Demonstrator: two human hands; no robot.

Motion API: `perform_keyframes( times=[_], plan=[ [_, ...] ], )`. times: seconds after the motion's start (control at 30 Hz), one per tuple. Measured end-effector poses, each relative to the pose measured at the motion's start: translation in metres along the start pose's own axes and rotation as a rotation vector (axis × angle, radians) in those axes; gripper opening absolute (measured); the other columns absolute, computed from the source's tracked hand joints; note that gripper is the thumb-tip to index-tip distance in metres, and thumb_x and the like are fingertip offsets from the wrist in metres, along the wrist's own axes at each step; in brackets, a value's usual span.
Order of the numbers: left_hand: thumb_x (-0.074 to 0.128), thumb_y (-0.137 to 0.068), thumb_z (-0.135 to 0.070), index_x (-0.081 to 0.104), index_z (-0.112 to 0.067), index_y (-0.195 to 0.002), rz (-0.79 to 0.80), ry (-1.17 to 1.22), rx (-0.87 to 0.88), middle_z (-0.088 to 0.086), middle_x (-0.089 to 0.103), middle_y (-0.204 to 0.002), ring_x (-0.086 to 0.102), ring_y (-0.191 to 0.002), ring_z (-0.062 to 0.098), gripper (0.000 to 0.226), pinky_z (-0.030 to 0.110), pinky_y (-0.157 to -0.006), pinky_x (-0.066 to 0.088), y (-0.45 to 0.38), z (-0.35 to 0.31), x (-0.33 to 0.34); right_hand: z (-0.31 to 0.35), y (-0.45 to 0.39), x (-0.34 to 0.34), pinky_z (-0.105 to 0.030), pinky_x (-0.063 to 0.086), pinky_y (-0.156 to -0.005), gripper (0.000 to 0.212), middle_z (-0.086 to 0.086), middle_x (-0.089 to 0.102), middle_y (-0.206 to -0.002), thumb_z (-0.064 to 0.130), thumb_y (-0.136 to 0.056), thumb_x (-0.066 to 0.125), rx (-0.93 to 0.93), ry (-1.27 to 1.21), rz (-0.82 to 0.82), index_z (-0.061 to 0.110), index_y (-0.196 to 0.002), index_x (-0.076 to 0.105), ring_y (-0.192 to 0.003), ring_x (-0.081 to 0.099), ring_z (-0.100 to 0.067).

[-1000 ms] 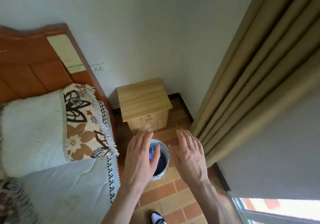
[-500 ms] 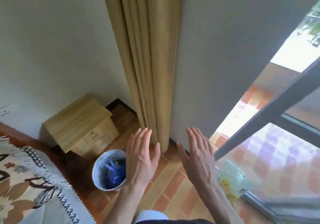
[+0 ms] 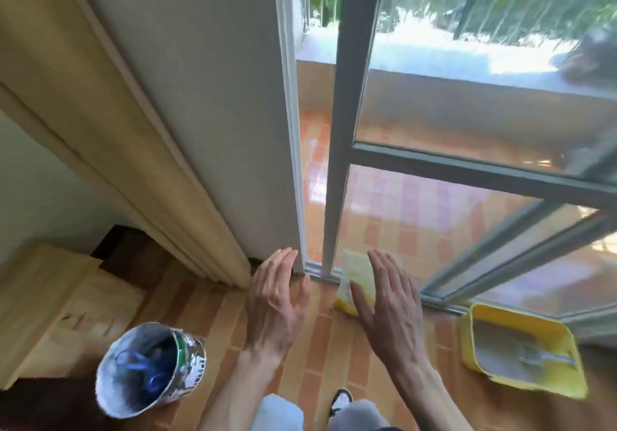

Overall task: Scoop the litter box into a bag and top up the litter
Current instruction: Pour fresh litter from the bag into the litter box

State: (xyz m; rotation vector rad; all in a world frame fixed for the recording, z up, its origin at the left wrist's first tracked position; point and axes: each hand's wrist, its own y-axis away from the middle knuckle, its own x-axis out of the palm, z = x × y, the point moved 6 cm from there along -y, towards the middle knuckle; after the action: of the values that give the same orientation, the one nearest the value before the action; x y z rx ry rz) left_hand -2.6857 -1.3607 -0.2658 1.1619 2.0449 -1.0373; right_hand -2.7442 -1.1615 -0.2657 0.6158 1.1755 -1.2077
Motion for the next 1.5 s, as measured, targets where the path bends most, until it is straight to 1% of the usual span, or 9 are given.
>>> perform_keyframes(
  times=[0.3,0.43,0.53,0.7,0.97,1.07,1.3,1.4,1.5],
  plan=[
    [0.05,-0.103,-0.042,0.056,-0.016,-0.142,0.203,0.087,0.176,0.003,0.059,-0.144,0.052,-0.136,0.02,0.048,0.041,-0.114,0.04,0.01,-0.092,0.058,-0.091,0.058,-0.056,-0.04,0.038,-0.114,0.061,-0.007,0.053,-0.147,0.048,-0.099,0.051,0.234,-0.015,-0.147,0.014,-0.149,0.045,-0.137,0.048,-0.025],
    [0.054,-0.103,-0.038,0.051,-0.018,-0.145,0.29,0.099,0.259,0.003,0.056,-0.147,0.05,-0.136,0.019,0.047,0.038,-0.117,0.038,0.01,-0.112,0.077,-0.11,0.079,-0.072,-0.04,0.038,-0.114,0.059,-0.007,0.053,-0.146,0.047,-0.101,0.048,0.296,-0.027,-0.197,0.013,-0.149,0.045,-0.139,0.047,-0.025],
    [0.055,-0.102,-0.037,0.052,-0.018,-0.143,0.332,0.128,0.303,0.003,0.057,-0.145,0.051,-0.135,0.018,0.046,0.033,-0.115,0.035,0.01,-0.124,0.091,-0.122,0.09,-0.078,-0.044,0.04,-0.114,0.059,-0.007,0.052,-0.148,0.049,-0.102,0.044,0.331,-0.027,-0.206,0.013,-0.149,0.044,-0.14,0.045,-0.025],
    [0.051,-0.101,-0.038,0.055,-0.015,-0.14,0.381,0.139,0.367,0.006,0.061,-0.14,0.054,-0.131,0.022,0.046,0.042,-0.112,0.044,0.011,-0.134,0.125,-0.145,0.091,-0.066,-0.044,0.037,-0.116,0.061,-0.003,0.047,-0.153,0.052,-0.103,0.042,0.371,0.001,-0.156,0.016,-0.152,0.041,-0.146,0.039,-0.02],
    [0.052,-0.102,-0.039,0.054,-0.018,-0.142,0.455,0.063,0.363,0.002,0.06,-0.141,0.054,-0.132,0.02,0.046,0.038,-0.114,0.04,0.01,-0.149,0.177,-0.201,0.086,-0.045,-0.041,0.038,-0.116,0.061,-0.003,0.048,-0.152,0.05,-0.102,0.048,0.445,-0.029,-0.122,0.017,-0.153,0.039,-0.144,0.041,-0.02],
    [0.053,-0.102,-0.04,0.055,-0.016,-0.142,0.453,0.059,0.324,0.002,0.06,-0.142,0.054,-0.133,0.02,0.046,0.04,-0.115,0.041,0.01,-0.158,0.197,-0.225,0.082,-0.039,-0.042,0.04,-0.114,0.062,-0.003,0.048,-0.151,0.05,-0.102,0.047,0.448,-0.04,-0.091,0.017,-0.153,0.039,-0.142,0.042,-0.02],
    [0.056,-0.1,-0.038,0.057,-0.014,-0.14,0.434,0.063,0.224,0.005,0.062,-0.139,0.054,-0.133,0.02,0.046,0.044,-0.114,0.042,0.003,-0.178,0.247,-0.281,0.059,-0.015,-0.044,0.041,-0.113,0.063,-0.003,0.051,-0.149,0.053,-0.101,0.043,0.348,-0.118,0.046,0.017,-0.152,0.04,-0.141,0.044,-0.02],
    [0.058,-0.1,-0.035,0.057,-0.014,-0.14,0.412,0.063,0.172,0.004,0.062,-0.139,0.054,-0.133,0.019,0.044,0.046,-0.112,0.044,-0.002,-0.177,0.271,-0.299,0.043,0.002,-0.042,0.04,-0.114,0.063,0.0,0.05,-0.15,0.054,-0.1,0.045,0.281,-0.158,0.087,0.019,-0.152,0.04,-0.141,0.044,-0.018],
    [0.053,-0.102,-0.038,0.056,-0.016,-0.14,0.392,0.054,0.124,0.001,0.061,-0.139,0.053,-0.133,0.019,0.044,0.043,-0.111,0.044,-0.004,-0.166,0.297,-0.312,0.026,0.027,-0.04,0.04,-0.115,0.063,0.001,0.051,-0.149,0.052,-0.098,0.05,0.224,-0.163,0.115,0.02,-0.152,0.04,-0.14,0.044,-0.018]
  ],
)
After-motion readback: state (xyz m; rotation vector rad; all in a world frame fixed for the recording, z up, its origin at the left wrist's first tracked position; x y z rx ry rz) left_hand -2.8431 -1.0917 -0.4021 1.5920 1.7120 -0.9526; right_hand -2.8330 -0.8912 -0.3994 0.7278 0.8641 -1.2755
